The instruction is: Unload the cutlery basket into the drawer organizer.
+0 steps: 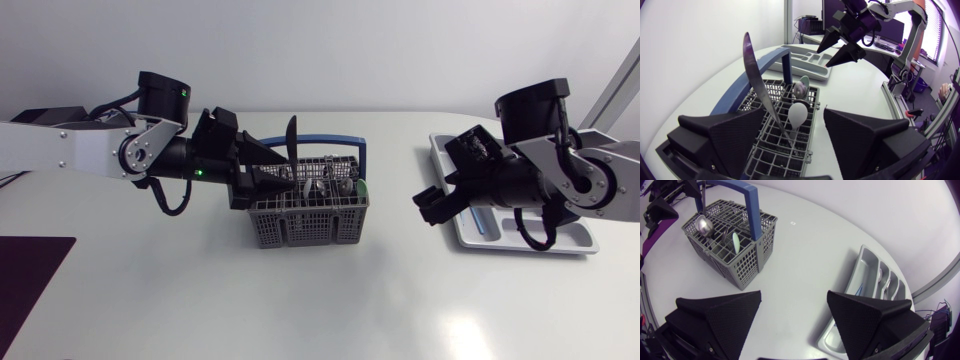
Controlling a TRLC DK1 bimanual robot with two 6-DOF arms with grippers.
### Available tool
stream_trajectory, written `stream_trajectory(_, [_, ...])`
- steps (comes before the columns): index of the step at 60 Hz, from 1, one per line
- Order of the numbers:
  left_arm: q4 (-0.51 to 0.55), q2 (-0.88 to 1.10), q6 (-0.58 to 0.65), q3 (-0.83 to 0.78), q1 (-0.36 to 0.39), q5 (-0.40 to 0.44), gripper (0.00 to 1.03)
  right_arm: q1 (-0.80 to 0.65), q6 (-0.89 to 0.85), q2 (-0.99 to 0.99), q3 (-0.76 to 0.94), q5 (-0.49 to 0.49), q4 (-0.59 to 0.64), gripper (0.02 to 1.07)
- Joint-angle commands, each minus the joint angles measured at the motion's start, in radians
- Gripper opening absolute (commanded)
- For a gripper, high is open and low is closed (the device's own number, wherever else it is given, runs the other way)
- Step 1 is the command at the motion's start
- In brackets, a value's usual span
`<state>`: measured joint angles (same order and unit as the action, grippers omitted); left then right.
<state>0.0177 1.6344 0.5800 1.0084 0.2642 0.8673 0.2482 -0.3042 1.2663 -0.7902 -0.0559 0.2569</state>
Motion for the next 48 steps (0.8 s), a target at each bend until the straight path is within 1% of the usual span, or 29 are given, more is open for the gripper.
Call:
stream_trajectory(1, [-0.038, 0.035, -0.057, -0.027, 0.009, -0.004, 0.87, 0.008, -0.023, -0.016, 0.025, 0.001, -0.011, 0.97])
stream_trajectory(12, [-0.087, 0.053, -0.106, -0.031, 0.015, -0.021, 0.87, 0.014, -0.021, -0.021, 0.036, 0.001, -0.019, 0.97])
stream_trajectory(25, [-0.091, 0.042, -0.137, -0.051, 0.049, -0.045, 0.86, 0.022, -0.019, -0.027, 0.051, 0.001, -0.022, 0.97])
stream_trajectory(36, [-0.113, -0.030, -0.131, -0.108, 0.067, -0.080, 0.86, 0.088, -0.010, -0.096, 0.071, -0.002, -0.047, 0.97])
stream_trajectory(48, [-0.096, -0.182, -0.121, -0.189, 0.072, -0.120, 0.86, 0.206, 0.027, -0.105, 0.016, -0.005, -0.045, 0.96])
